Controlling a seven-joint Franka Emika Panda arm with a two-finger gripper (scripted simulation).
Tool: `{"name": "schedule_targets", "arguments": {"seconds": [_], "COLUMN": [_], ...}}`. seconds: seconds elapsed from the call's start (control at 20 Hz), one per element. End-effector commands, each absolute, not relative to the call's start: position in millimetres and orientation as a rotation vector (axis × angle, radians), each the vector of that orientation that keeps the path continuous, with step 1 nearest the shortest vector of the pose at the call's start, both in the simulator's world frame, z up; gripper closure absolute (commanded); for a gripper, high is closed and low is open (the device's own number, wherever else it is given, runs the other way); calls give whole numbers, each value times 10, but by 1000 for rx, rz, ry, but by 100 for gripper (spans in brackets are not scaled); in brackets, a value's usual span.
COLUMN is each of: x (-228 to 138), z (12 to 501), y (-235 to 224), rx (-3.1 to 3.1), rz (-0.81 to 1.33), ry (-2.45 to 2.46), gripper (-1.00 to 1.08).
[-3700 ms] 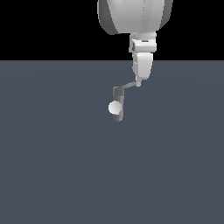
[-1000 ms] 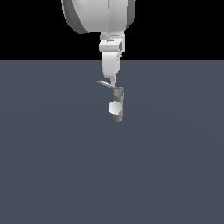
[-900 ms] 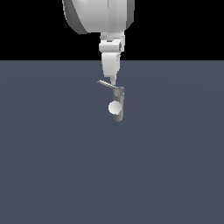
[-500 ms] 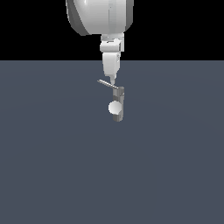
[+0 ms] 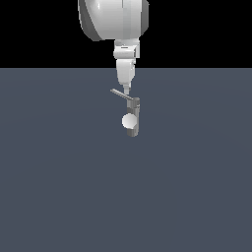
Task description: Turn on the faucet by rotating a designated handle.
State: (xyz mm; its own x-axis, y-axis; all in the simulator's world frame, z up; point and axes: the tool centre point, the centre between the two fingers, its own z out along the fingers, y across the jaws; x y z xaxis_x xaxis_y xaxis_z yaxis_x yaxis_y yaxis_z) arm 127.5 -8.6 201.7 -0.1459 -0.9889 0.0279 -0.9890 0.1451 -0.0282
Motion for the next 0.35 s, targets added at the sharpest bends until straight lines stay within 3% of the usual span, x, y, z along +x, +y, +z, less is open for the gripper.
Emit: {"name": "schedule_targets", "arguments": {"seconds": [0.0, 0.3], "x": [1287, 1388], "z": [1848, 1822], "y": [430, 524], "rx": [2128, 2143], "rz": [9, 1], "ry": [-2311, -2298], "gripper": [108, 108]}}
